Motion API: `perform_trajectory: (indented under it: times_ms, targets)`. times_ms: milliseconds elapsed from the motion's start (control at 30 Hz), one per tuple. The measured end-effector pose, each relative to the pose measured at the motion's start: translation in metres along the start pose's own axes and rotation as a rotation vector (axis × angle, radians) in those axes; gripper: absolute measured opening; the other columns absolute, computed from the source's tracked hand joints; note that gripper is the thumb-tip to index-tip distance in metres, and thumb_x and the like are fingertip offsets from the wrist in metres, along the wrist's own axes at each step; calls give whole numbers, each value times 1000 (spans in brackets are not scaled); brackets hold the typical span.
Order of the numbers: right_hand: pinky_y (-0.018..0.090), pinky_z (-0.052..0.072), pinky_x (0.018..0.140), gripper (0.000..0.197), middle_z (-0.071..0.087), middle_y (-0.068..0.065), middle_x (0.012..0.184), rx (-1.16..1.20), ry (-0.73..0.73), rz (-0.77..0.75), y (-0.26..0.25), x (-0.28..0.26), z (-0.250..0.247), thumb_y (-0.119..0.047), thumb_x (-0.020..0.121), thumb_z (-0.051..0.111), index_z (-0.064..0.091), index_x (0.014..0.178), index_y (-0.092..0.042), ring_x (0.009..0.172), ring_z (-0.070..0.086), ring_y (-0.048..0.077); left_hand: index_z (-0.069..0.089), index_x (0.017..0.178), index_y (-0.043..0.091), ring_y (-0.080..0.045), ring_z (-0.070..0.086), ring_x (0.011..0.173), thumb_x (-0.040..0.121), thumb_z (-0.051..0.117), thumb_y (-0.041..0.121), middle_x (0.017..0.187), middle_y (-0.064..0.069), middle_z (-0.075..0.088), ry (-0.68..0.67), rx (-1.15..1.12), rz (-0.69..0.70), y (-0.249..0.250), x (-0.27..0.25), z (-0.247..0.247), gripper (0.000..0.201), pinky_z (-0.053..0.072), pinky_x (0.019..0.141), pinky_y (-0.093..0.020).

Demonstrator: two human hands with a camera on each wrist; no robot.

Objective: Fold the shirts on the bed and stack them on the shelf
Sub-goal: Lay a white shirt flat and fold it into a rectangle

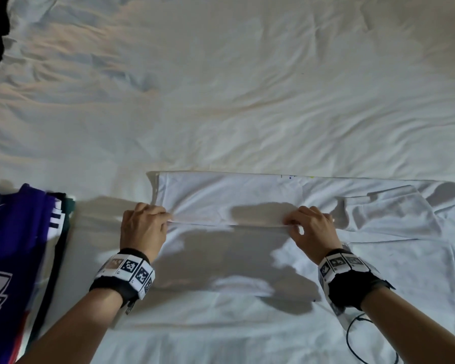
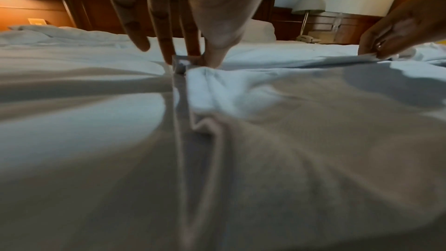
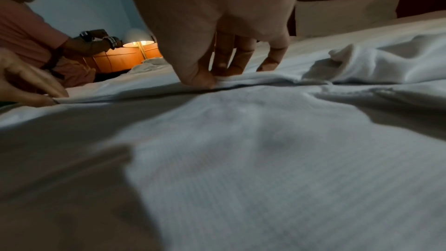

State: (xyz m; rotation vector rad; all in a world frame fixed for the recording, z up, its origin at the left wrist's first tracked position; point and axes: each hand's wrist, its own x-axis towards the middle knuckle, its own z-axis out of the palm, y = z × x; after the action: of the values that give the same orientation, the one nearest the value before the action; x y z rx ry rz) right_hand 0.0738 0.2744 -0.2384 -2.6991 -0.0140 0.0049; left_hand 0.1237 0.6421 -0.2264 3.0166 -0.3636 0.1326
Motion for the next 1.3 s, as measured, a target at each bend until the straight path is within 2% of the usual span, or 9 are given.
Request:
perform_trajectory:
  times_ms: [200,300,400,500,633,767,967,1100,1300]
  targets:
    - [44,41,73,20,64,-1,87,-58,-16,52,0,-6,4,-10,70,68,71,86,-21,84,59,31,68,110,15,-30,55,117,74,68,15,128,-7,59,-159,-153,119,81,-4,1,37,48,94,-47]
    - [46,48,66,17,64,1,77,27,1,15,-1,-2,0,-9,67,58,69,77,-17,75,61,33,70,109,17,-30,56,118,74,69,11,133,-7,58,-192,-227,-35,99,-2,5,36,50,92,-44]
    - [44,46,77,34,64,1,93,59,-31,-33,6,-9,-12,-5,66,61,69,96,-18,88,58,28,70,109,11,-36,54,120,71,69,5,134,-12,58,-180,-235,-131,110,-3,7,38,48,95,-47]
    - [42,38,84,52,56,4,109,-30,42,55,32,-26,-31,-5,64,70,63,113,-19,101,50,27,67,114,7,-38,53,123,70,71,5,135,-15,56,-127,-270,-67,144,-6,9,45,48,98,-51]
    - [45,42,76,59,55,6,105,-203,151,238,78,-39,-53,0,52,71,60,107,-19,95,51,32,65,122,7,-34,52,125,78,65,15,136,-13,55,-157,-367,185,216,-11,24,44,47,101,-50]
    - [44,45,75,43,59,5,97,-219,1,242,119,-36,-60,1,63,71,63,102,-16,93,55,34,50,140,16,-36,39,138,85,41,45,150,-13,41,-312,-302,209,258,-11,47,63,35,109,-58]
    - [32,45,53,24,61,4,77,-34,114,157,125,-35,-79,9,58,67,64,72,-11,74,57,30,40,147,25,-29,21,145,78,43,44,157,-8,30,-325,-211,173,267,-22,48,71,16,113,-62]
    - [40,50,66,46,60,7,97,-107,14,136,132,-58,-76,-3,57,73,64,100,-14,85,56,32,37,148,17,-33,18,147,81,59,30,160,-12,21,-254,-220,113,287,-16,45,72,7,115,-62]
    - [44,44,77,65,52,1,111,-304,13,276,176,-76,-96,-6,54,70,59,115,-25,97,53,28,62,125,22,-28,49,128,68,73,25,144,-9,49,-187,-295,375,362,11,43,58,39,105,-53]
